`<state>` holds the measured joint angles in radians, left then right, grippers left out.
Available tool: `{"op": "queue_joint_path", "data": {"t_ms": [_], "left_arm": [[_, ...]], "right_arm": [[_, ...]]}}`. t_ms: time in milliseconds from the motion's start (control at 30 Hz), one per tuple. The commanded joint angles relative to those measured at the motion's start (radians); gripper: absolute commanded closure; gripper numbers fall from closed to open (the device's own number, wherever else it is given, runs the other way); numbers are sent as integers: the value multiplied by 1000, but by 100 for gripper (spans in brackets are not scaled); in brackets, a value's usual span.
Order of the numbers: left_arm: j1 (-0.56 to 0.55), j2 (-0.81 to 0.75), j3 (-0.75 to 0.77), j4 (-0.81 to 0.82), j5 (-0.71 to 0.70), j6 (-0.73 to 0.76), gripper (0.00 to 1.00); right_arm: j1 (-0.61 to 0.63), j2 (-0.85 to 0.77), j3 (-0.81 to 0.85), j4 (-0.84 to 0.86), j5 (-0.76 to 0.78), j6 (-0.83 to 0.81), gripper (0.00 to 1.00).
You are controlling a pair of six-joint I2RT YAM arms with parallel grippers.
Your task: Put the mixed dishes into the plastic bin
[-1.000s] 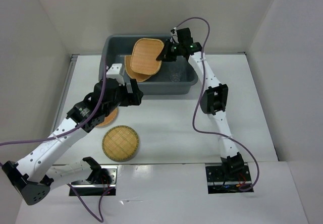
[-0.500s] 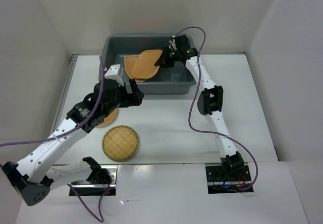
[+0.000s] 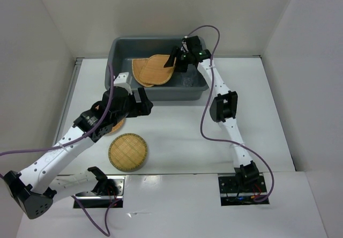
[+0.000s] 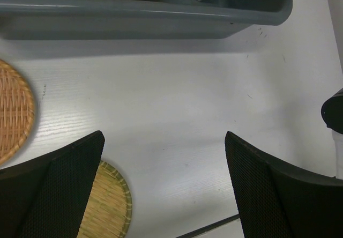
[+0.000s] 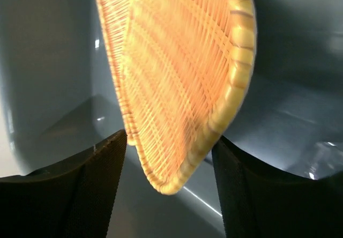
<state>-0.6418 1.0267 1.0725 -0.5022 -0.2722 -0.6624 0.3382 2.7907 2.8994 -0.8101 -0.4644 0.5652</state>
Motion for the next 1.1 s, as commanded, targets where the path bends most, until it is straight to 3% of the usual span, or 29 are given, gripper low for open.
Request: {"op": "queue_joint_path", "data": {"t_ms": [0, 267, 467, 533, 667, 767, 833, 900, 1067], "left_arm": [[7, -37, -16, 40, -1, -14, 0], [7, -47, -25, 40, -1, -14, 0], [7, -57, -45, 50, 18, -34, 0], [7, -69, -45, 24, -21, -57, 0], [51, -126, -54, -99, -282, -187, 0], [168, -177, -74, -235, -369, -334, 0], [218, -221, -85, -333, -409, -453, 8], [280, -243, -123, -389, -409, -528, 14], [396, -261, -277, -463, -259, -730, 16]], "right_arm": [[7, -111, -9, -49, 113, -60, 30], [47, -229, -9, -136, 308, -132, 30], [56, -336, -48, -115, 328, -133, 28], [56, -381, -48, -115, 328, -142, 28], [56, -496, -109, -136, 270, -178, 26], [65, -681, -343, -52, 248, -215, 24], [65, -864, -601, 91, 248, -215, 19], [65, -965, -736, 156, 271, -215, 16], [65, -1091, -939, 147, 247, -225, 16]]}}
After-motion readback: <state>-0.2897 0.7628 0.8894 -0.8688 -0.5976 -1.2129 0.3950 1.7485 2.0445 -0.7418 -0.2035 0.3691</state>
